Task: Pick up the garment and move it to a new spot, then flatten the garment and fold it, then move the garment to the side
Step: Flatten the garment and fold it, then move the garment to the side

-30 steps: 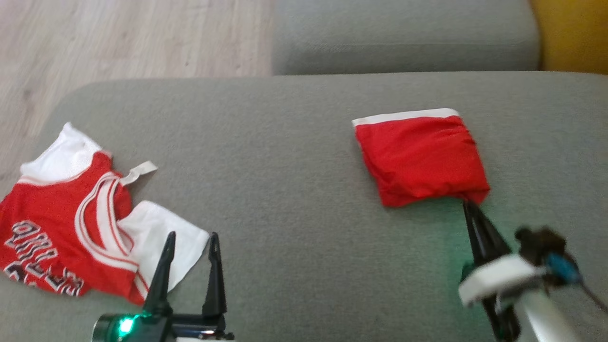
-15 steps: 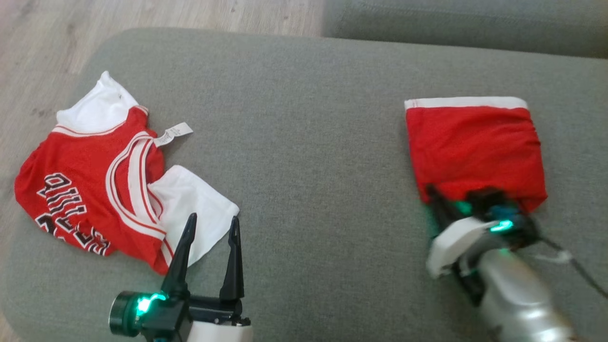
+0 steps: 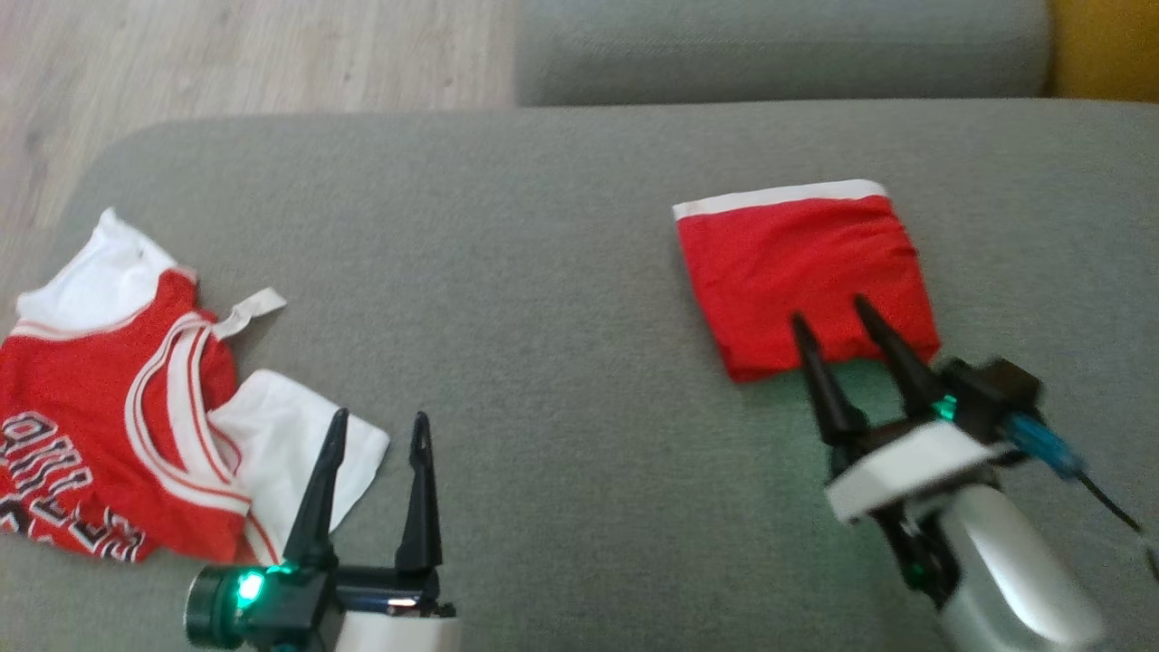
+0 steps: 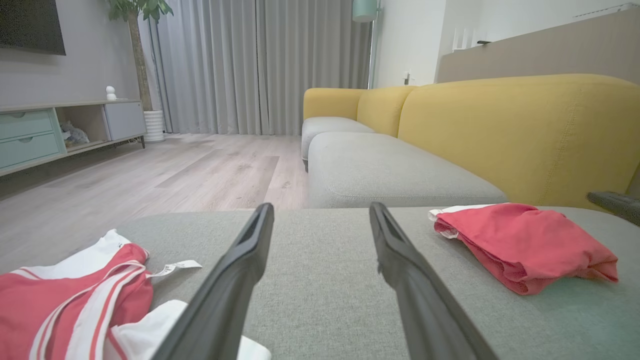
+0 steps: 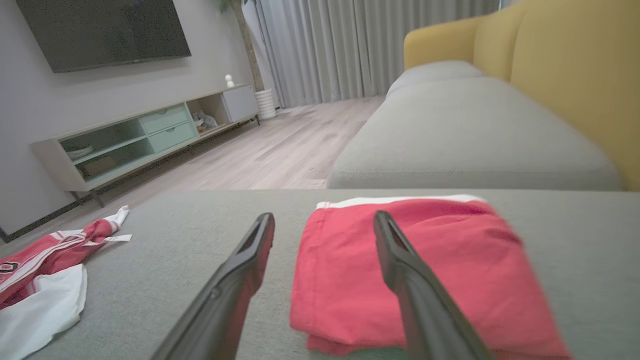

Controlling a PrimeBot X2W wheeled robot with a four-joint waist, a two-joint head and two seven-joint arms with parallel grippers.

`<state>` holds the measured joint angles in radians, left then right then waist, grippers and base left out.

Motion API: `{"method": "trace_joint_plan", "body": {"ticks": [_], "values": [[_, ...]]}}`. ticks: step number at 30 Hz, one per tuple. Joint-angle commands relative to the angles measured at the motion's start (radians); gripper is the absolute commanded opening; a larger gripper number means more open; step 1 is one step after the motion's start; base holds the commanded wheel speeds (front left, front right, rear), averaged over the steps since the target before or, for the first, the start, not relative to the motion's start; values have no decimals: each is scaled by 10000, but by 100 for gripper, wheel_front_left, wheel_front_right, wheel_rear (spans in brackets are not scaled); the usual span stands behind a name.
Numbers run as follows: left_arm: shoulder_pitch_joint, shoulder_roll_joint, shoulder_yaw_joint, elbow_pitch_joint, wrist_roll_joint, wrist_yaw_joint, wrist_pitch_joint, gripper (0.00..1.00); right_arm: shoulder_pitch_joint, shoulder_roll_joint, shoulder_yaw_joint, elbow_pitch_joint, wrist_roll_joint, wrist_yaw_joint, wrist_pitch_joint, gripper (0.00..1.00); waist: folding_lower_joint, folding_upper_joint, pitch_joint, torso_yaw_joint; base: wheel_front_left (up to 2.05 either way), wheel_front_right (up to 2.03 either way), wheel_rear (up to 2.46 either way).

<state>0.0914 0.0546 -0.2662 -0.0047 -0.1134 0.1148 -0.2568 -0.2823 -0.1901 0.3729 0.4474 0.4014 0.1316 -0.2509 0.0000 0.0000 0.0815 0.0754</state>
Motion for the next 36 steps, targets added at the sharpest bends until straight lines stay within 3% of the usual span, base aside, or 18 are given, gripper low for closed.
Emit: {"method": "trace_joint_plan", "body": {"ticks": [1,4,11,19,36], "values": [[-9,-43,406,-349,9,93,-49,100,467,-103,-231,-736,-261,-9,-107,100,0,0,-384,-365,0,0,0],[257,-43,526,-363,-119,135,-49,100,1454,9,-1178,-1555,-383,-9,-107,100,0,0,-670,-554,0,0,0],[693,-43,597,-368,-163,162,-49,100,2780,-50,-1746,-2164,-1103,-9,-108,100,0,0,-948,-725,0,0,0],[930,-43,686,-387,-187,222,-49,100,3176,116,-1781,-2124,-1710,-9,-108,100,0,0,-1042,-756,0,0,0],[937,-43,697,-338,-221,240,-49,100,3171,111,-1799,-1981,-1770,-9,-108,100,0,0,-979,-563,0,0,0]]}}
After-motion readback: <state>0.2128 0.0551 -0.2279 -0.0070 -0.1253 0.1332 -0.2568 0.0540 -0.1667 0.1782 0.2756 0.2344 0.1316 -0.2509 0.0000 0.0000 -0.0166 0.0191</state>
